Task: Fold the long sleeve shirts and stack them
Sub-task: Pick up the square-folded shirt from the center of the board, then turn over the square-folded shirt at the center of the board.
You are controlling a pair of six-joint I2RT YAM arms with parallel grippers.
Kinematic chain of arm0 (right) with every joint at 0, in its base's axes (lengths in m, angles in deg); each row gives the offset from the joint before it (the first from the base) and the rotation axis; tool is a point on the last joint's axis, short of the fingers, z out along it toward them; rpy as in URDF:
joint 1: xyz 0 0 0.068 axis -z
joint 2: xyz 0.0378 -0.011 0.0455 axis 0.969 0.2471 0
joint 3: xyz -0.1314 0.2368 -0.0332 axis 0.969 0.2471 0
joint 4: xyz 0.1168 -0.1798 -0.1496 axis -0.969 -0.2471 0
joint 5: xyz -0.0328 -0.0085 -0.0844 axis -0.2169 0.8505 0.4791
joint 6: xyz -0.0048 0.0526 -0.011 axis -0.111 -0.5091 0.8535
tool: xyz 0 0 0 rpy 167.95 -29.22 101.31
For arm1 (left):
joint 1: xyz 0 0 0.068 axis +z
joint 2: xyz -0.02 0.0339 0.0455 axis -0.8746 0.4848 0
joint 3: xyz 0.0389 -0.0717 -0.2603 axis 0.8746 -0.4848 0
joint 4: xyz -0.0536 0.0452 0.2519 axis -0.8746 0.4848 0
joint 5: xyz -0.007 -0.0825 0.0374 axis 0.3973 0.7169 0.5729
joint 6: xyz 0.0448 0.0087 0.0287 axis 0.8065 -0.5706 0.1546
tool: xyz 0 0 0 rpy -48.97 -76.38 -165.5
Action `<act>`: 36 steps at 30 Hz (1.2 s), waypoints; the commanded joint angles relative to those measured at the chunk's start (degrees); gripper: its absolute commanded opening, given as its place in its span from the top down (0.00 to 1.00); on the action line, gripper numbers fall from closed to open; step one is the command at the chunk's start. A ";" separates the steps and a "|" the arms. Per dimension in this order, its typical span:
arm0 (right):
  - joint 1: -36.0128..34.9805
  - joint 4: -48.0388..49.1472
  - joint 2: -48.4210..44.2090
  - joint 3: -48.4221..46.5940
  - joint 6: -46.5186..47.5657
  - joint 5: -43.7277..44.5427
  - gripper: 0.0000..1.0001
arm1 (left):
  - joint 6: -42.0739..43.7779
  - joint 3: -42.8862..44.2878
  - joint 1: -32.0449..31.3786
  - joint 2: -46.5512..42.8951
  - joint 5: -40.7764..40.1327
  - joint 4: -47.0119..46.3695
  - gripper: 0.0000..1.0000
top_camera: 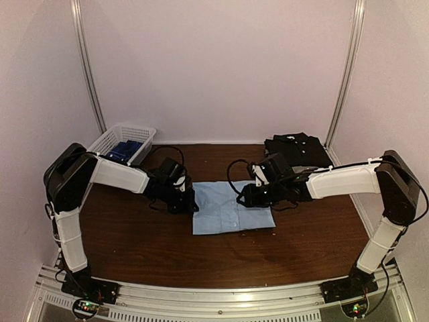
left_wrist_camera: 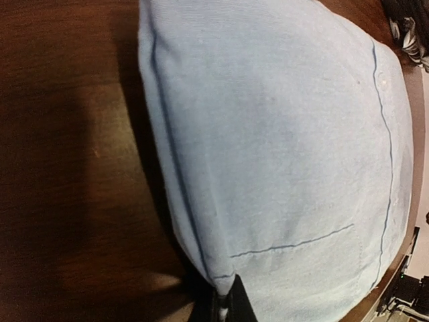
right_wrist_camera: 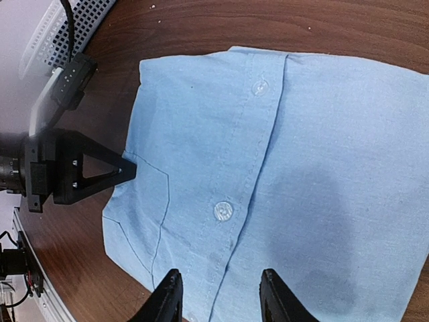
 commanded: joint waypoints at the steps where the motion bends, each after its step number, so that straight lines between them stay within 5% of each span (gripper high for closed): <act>1: -0.10 -1.12 -1.48 -0.22 0.96 2.78 0.59 | -0.47 0.90 -0.76 0.79 1.14 2.90 1.00; 16: -2.28 -4.63 -1.37 -2.53 1.85 3.86 0.60 | 13.60 -6.45 7.01 -18.28 -1.90 21.10 1.00; 36: -9.40 -4.13 19.02 -18.22 -2.57 4.22 0.84 | 21.70 2.65 11.72 -25.11 -4.61 34.79 1.00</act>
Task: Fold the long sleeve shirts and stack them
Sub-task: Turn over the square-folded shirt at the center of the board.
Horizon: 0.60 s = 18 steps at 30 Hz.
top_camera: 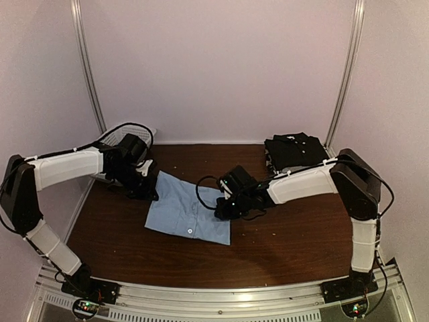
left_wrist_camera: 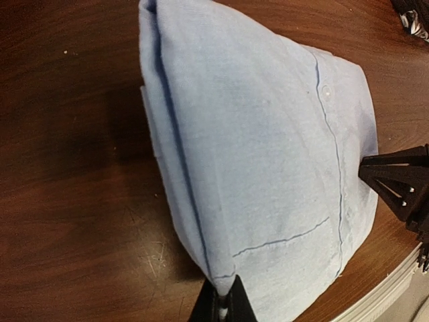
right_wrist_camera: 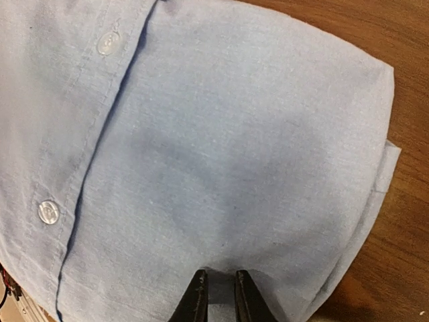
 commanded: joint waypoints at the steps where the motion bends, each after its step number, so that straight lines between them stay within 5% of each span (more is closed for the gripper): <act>1: -0.96 0.16 2.16 -3.45 -1.46 1.00 0.84 | 2.05 3.37 0.44 -2.48 -0.25 2.13 1.00; 11: -2.94 7.34 9.81 -8.59 -6.61 -3.72 0.84 | 2.16 12.49 0.44 -3.96 5.56 3.91 1.00; 18: -4.92 13.26 19.21 -21.46 -9.73 -9.66 0.84 | -3.34 15.86 -0.95 -4.62 13.27 -1.05 1.00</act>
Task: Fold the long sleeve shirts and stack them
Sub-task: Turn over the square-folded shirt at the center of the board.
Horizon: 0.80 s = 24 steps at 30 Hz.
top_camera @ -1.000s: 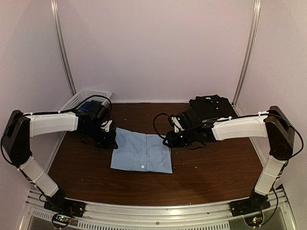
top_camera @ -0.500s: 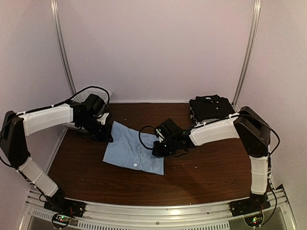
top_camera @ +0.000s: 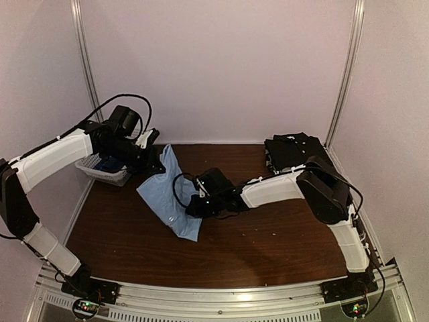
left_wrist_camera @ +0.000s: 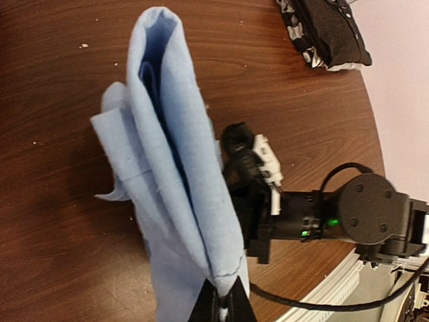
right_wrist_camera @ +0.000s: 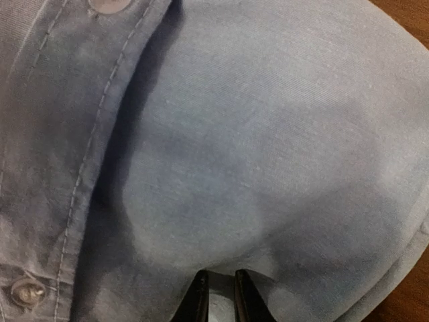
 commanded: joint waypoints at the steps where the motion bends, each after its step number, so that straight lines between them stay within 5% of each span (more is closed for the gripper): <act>1: -1.79 5.15 6.39 -9.37 -3.10 -5.86 0.84 | -4.60 3.00 -1.56 -1.95 6.41 -5.81 1.00; 10: -1.60 10.82 10.83 -15.92 -6.37 -12.84 0.79 | -11.83 2.65 -6.82 0.52 7.93 -15.16 1.00; 24: 3.11 15.94 -2.26 3.11 -5.38 -10.58 0.72 | -13.21 4.52 -9.25 6.08 7.55 -18.28 1.00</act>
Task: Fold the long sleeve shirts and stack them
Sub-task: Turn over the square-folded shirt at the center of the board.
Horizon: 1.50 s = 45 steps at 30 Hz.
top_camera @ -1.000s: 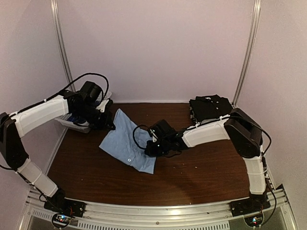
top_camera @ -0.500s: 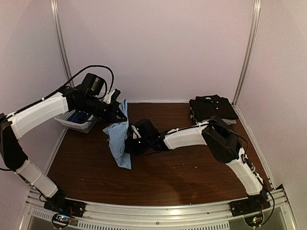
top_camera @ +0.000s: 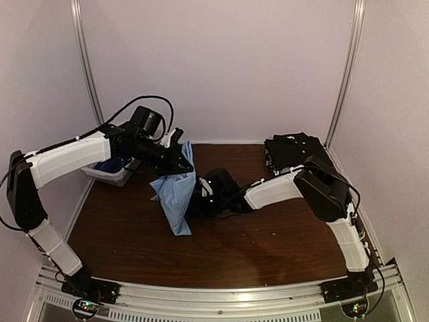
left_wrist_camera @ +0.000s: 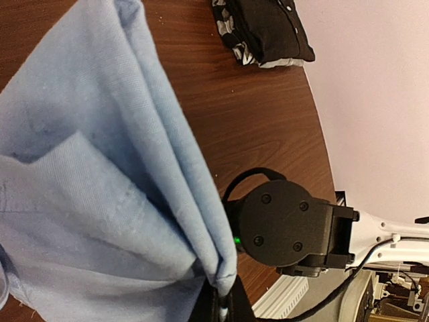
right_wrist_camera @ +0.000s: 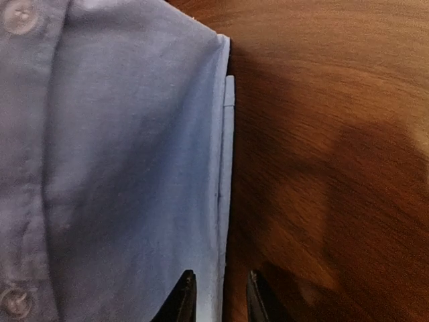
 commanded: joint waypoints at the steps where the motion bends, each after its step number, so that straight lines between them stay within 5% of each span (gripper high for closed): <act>1: 1.73 4.07 -7.65 4.69 0.30 1.11 0.72 | -0.56 3.03 -0.66 1.58 1.49 -5.91 1.00; 12: 10.60 2.50 -29.20 25.09 1.47 8.43 0.70 | -0.28 10.18 -3.14 12.41 3.01 -7.50 1.00; 18: 18.50 -3.08 -42.51 34.43 3.76 13.08 0.58 | -0.57 29.79 -7.26 30.44 3.89 -4.77 1.00; 24: 20.14 -9.82 -47.52 36.20 9.91 16.31 0.38 | -2.16 43.58 -8.87 39.86 4.05 -2.48 0.45; 27: 20.16 -11.07 -46.94 36.14 12.34 16.84 0.33 | -1.30 44.66 -8.70 38.26 2.51 -1.59 0.34; 31: 20.17 -14.13 -43.23 33.61 15.94 18.03 0.31 | -1.04 39.30 -7.89 32.18 -2.30 -1.34 0.33; 37: 20.04 -17.67 -35.18 28.55 20.65 16.55 0.32 | -2.44 17.49 -4.94 16.39 -9.75 -4.97 0.33; 45: 20.10 -20.14 -27.45 21.71 25.12 14.95 0.34 | -5.22 -9.99 -0.21 3.94 -8.75 -13.85 0.35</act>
